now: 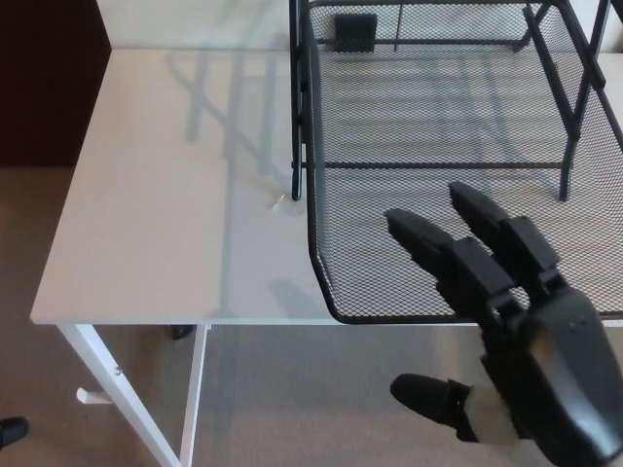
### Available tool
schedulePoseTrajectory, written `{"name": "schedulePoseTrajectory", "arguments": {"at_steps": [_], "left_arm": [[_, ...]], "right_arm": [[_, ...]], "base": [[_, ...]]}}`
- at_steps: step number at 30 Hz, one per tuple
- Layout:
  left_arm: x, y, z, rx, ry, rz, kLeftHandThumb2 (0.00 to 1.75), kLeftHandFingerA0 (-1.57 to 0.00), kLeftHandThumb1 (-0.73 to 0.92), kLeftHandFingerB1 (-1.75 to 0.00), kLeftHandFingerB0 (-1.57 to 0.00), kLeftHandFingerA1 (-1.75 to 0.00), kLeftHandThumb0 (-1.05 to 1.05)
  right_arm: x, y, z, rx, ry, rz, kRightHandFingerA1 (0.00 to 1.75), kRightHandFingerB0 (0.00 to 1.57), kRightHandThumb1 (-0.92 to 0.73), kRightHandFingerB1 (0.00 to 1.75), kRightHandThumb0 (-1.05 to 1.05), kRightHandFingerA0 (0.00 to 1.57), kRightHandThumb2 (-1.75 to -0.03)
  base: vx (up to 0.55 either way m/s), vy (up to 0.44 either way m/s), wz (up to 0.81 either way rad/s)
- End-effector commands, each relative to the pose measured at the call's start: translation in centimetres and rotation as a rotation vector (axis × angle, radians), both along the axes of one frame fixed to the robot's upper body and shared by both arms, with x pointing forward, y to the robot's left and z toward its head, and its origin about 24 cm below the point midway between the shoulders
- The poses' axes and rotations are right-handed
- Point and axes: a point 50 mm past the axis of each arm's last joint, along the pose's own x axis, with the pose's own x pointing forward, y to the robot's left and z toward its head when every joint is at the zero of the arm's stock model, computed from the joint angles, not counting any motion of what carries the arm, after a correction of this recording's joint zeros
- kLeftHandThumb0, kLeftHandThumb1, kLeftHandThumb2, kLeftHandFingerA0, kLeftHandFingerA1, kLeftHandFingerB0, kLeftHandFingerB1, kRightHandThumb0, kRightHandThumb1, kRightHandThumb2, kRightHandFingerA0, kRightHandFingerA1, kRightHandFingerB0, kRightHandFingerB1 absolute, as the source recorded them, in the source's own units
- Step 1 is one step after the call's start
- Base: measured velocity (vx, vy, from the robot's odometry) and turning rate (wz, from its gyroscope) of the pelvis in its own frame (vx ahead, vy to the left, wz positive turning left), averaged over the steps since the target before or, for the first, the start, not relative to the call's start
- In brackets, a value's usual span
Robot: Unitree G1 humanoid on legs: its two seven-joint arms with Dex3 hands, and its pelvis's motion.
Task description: The robot walk towards a table in front and then pushes a layer of a file tray back to its original position using its right hand
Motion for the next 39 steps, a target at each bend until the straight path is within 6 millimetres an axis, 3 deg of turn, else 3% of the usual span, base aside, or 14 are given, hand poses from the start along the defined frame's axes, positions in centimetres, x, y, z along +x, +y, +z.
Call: {"name": "schedulePoseTrajectory", "arguments": {"at_steps": [1, 2, 4, 5, 9, 10, 39], "left_arm": [[0.1, 1.2, 0.9, 0.050, 0.017, -0.040, 0.61, -0.52, 0.59, -0.42, -0.46, -0.49, -0.14], [0.2, 1.2, 0.9, 0.048, 0.014, -0.041, 0.60, -0.52, 0.59, -0.42, -0.46, -0.49, -0.14], [0.2, 1.2, 0.9, 0.048, 0.015, -0.041, 0.58, -0.56, 0.61, -0.40, -0.48, -0.48, -0.10], [0.3, 1.2, 0.9, 0.048, 0.015, -0.043, 0.60, -0.53, 0.59, -0.41, -0.46, -0.48, -0.12], [0.5, 1.1, 1.0, 0.037, 0.011, -0.043, 0.60, -0.52, 0.61, -0.41, -0.45, -0.48, -0.11], [0.6, 1.1, 1.1, 0.039, 0.008, -0.045, 0.59, -0.54, 0.59, -0.41, -0.46, -0.48, -0.11], [1.8, 0.9, 1.6, 0.061, -0.003, -0.080, 0.58, -0.58, 0.62, -0.39, -0.47, -0.48, -0.10]], "right_arm": [[3.3, -0.4, -3.0, -0.357, 0.048, -0.228, 0.28, 0.18, -0.36, 0.30, -0.28, 0.03, -0.53], [3.7, -0.4, -3.0, -0.358, 0.040, -0.234, 0.23, 0.15, -0.30, 0.36, -0.33, 0.08, -0.59], [4.0, -0.4, -3.0, -0.359, 0.029, -0.239, 0.32, 0.20, -0.36, 0.29, -0.30, 0.05, -0.51], [4.4, -0.4, -3.0, -0.363, 0.021, -0.244, 0.23, 0.16, -0.30, 0.36, -0.33, 0.09, -0.59], [5.5, -0.5, -2.9, -0.375, 0.009, -0.263, 0.22, 0.15, -0.29, 0.36, -0.33, 0.07, -0.61], [5.9, -0.5, -2.9, -0.379, 0.008, -0.272, 0.28, 0.16, -0.37, 0.28, -0.29, 0.02, -0.52], [12.3, -0.7, -1.8, -0.461, 0.018, -0.385, 0.27, 0.13, -0.38, 0.27, -0.40, 0.00, -0.52]], "base": [[0.00, 0.000, 0.00], [0.00, 0.000, 0.00], [0.00, 0.000, 0.00], [0.00, 0.000, 0.00], [0.00, 0.000, 0.00], [0.00, 0.000, 0.00], [0.00, 0.000, 0.00]]}}
